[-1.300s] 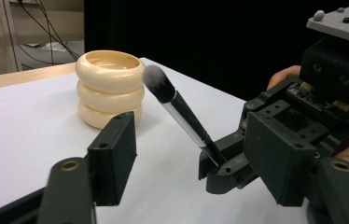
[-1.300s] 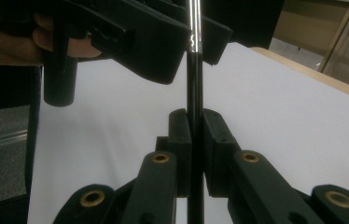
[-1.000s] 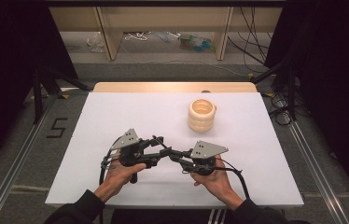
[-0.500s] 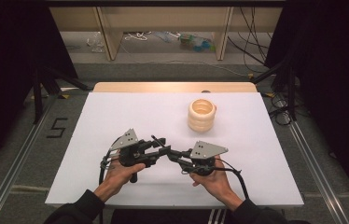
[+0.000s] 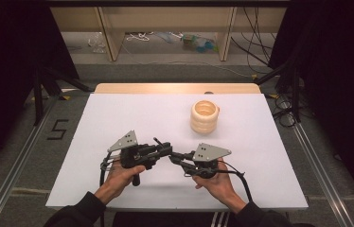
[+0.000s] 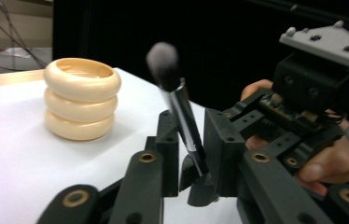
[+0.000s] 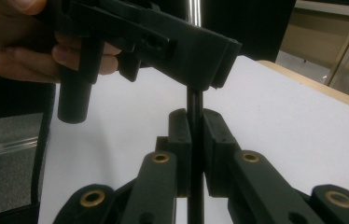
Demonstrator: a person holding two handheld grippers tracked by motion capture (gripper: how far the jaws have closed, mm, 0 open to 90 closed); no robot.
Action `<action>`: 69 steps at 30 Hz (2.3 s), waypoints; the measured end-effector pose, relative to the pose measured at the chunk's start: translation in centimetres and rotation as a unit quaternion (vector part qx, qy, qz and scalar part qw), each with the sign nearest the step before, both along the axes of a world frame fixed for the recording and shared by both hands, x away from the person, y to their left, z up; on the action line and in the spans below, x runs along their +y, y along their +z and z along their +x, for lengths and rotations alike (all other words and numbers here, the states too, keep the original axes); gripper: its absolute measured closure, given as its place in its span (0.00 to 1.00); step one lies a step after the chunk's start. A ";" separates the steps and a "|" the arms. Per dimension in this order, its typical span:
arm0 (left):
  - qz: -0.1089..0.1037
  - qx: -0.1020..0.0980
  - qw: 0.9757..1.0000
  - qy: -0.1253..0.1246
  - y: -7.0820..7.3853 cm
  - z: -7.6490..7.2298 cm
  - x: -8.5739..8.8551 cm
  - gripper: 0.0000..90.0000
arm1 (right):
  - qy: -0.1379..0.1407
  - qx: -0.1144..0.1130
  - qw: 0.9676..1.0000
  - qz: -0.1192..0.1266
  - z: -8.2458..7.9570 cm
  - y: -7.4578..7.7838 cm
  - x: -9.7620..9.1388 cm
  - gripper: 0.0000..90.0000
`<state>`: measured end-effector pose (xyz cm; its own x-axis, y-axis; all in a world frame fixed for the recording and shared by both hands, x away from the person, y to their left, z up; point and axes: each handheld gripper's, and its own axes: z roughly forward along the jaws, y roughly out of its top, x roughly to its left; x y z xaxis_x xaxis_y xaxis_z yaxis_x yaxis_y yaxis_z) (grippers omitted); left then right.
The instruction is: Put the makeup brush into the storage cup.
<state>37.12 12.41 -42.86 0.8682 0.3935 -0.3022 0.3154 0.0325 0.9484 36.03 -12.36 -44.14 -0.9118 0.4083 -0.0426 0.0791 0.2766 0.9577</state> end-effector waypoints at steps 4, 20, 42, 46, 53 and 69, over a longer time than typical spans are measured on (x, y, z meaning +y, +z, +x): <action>-0.009 0.006 1.000 -0.017 0.0 -0.1 -0.1 0.92 | -0.005 -0.007 1.000 0.001 -0.1 -0.1 0.1 0.92; 0.012 -0.007 1.000 0.010 0.6 -0.6 0.1 0.93 | -0.026 0.039 0.999 -0.017 -0.3 0.3 -0.5 0.45; 0.071 -0.025 0.995 0.068 0.8 0.4 0.8 0.92 | -0.134 0.072 0.988 -0.034 0.5 0.7 -6.5 0.22; 0.072 -0.021 0.994 0.074 0.9 0.7 0.9 0.92 | -0.149 0.075 0.986 -0.025 0.6 0.6 -7.5 0.22; 0.082 -0.025 0.993 0.076 1.2 1.5 0.4 0.92 | -0.172 0.076 0.982 -0.023 0.5 0.6 -8.8 0.22; 0.118 -0.043 0.990 0.066 3.6 4.4 -1.8 0.92 | -0.182 0.074 0.980 -0.040 -0.1 0.3 -10.0 0.22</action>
<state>41.54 10.61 -39.23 0.8227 0.5565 -0.1162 0.2414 -0.1568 0.9577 35.91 -22.34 -43.85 -0.7045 0.7089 0.0336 0.3232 0.2783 0.9045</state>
